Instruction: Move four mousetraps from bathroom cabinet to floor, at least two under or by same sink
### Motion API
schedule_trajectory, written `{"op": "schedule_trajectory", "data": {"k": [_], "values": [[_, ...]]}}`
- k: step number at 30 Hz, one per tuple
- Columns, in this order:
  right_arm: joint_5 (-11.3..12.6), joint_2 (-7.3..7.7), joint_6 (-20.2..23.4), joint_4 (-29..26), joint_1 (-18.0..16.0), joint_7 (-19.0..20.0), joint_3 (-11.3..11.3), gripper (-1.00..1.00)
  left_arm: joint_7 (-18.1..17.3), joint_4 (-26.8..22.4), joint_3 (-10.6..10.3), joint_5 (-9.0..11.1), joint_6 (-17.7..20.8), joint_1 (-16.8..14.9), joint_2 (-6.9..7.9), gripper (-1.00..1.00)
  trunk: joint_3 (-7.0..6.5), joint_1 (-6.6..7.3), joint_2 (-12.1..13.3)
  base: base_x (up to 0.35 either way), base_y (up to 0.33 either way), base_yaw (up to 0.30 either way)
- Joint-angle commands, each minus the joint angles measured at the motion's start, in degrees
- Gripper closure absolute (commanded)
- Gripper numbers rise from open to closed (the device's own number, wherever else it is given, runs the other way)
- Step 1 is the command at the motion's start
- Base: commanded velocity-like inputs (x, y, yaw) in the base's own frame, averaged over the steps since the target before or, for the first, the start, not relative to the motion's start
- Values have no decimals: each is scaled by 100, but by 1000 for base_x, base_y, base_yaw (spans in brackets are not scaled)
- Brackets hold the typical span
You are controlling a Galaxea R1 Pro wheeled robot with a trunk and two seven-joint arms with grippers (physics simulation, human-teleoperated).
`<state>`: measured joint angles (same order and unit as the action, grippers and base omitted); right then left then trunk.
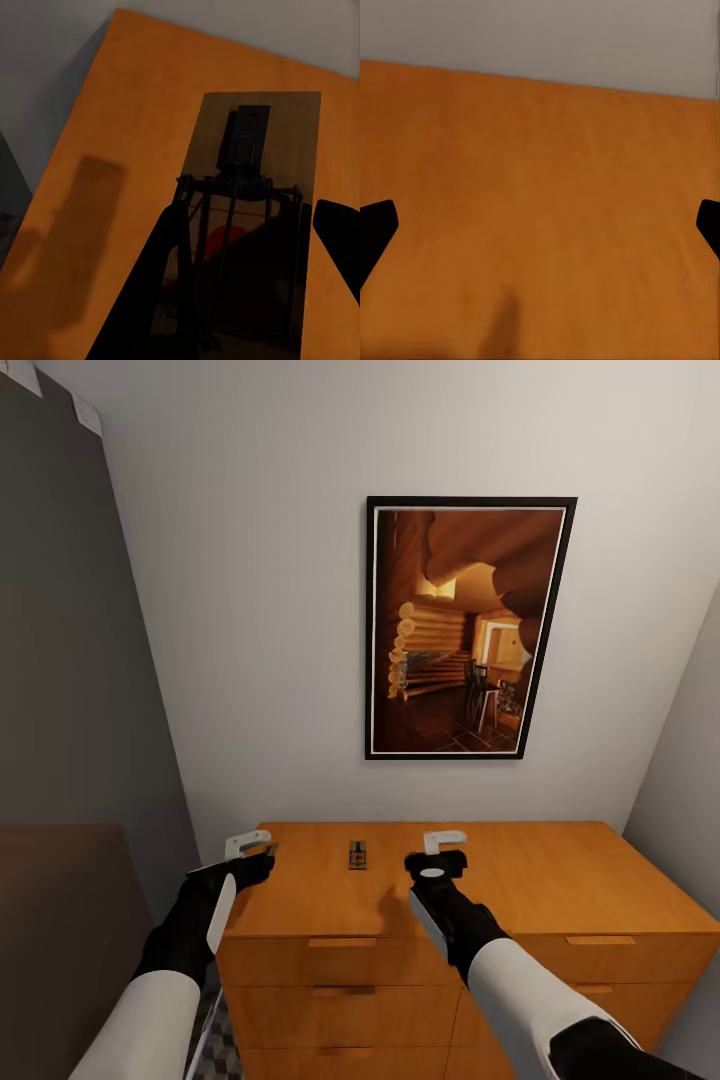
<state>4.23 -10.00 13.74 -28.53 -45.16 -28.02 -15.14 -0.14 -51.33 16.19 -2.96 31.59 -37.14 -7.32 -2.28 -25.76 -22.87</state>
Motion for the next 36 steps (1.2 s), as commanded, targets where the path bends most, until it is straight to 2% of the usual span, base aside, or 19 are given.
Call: {"op": "schedule_trajectory", "data": {"k": [1, 5, 7, 11, 15, 21, 36], "values": [[51, 0, 79, 10, -63, -49, -33, -100, -5, -8, 16, -29, 26, -2, -6, 100, 3, -3, -5, 0, 0, 0], [111, 0, 322, 26, -177, -67, -46, -100, -4, -8, 16, -29, 23, -2, -6, 100, 3, -3, -5, 0, 0, 0], [216, 0, 395, 28, -253, -70, -49, -100, -7, -8, 15, -29, 23, -1, -6, 100, 3, -3, -5, 0, 0, 0], [421, 0, 432, -13, -294, -36, -55, -100, -11, -8, 16, -24, 22, -3, -6, 100, 3, -3, -5, 0, 0, 0], [518, 0, 442, -125, -306, 77, -58, -100, -12, -8, 14, -21, 19, -1, -6, 100, 3, -3, -5, 5, 0, 0], [540, 0, 450, -156, -309, 363, -64, -100, -12, -8, 10, -20, 18, -3, -13, 100, 3, -3, -5, 84, 0, 0], [544, 0, 448, -153, -309, 410, -147, -100, -12, -8, 8, -20, 22, -3, -15, 100, 3, -3, -5, 105, 41, 0]]}}
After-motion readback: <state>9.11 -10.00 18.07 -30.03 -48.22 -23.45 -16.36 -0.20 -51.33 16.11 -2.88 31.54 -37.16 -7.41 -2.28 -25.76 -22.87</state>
